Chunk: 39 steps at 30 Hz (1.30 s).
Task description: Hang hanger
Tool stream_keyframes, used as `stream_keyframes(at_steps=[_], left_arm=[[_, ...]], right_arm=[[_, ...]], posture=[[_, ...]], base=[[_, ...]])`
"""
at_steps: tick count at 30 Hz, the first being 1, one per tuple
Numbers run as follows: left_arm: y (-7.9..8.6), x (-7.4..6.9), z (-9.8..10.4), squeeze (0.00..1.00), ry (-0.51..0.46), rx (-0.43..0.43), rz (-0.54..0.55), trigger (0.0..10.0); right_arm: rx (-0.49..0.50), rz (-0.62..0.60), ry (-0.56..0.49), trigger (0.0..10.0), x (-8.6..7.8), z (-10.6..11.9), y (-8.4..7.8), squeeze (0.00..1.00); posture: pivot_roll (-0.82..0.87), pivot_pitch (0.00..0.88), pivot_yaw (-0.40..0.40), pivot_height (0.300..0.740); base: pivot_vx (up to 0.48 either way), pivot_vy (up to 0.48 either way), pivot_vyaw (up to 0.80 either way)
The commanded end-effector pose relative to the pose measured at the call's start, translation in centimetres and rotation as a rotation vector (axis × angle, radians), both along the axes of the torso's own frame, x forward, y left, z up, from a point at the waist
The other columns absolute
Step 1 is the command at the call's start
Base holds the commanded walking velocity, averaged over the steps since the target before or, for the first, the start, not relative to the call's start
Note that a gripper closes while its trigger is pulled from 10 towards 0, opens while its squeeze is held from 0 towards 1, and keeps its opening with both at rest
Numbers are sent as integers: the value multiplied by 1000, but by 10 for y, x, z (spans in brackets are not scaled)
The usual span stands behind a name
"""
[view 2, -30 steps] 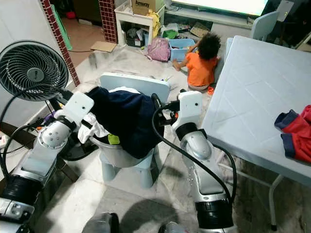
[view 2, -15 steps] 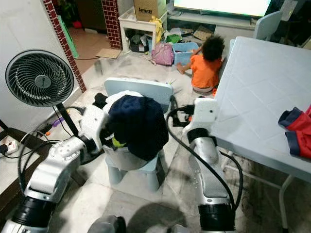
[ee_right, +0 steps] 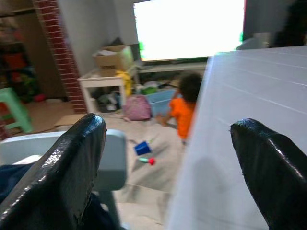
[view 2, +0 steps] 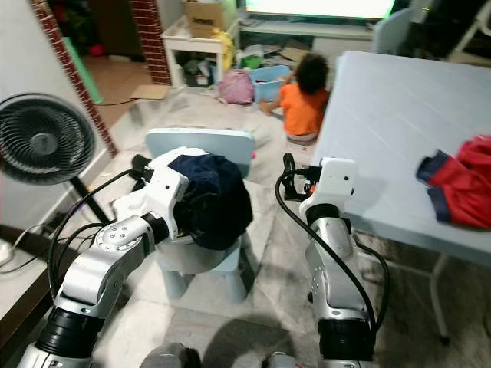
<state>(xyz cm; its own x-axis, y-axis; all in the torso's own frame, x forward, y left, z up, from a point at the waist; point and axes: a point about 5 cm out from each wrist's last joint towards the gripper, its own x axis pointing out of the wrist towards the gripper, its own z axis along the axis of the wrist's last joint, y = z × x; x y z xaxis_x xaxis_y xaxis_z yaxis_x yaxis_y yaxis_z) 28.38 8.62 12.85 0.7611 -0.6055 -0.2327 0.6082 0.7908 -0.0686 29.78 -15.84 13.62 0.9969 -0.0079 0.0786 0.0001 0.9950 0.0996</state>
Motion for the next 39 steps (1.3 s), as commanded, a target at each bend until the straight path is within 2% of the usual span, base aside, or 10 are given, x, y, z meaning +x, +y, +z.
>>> stream_keyframes(at_steps=[1,8,26,32,37,39], left_arm=[[-3,-1,10,0,-38,-9,-15,10000],[-3,-5,10,0,-25,-25,-28,10000],[-7,-11,4,0,11,-24,-45,10000],[-9,-13,4,0,15,-25,-55,10000],[-10,-15,0,0,24,10,-105,10000],[-9,-19,-3,0,28,38,-184,10000]], right_arm=[[11,6,-2,10000,2,0,2,0],[10,14,3,10000,-2,-2,1,0],[-7,44,24,10000,-2,-5,2,0],[-10,44,25,10000,-2,-5,2,0],[-13,37,34,10000,-2,-6,1,0],[-33,24,38,10000,-1,-6,-2,0]], posture=[[30,0,47,740],[29,0,41,740],[29,0,30,740],[27,0,32,740],[24,0,33,740],[23,0,30,740]], base=[[0,0,-800],[0,0,-79],[-268,0,0],[0,0,0],[0,0,0],[0,0,0]])
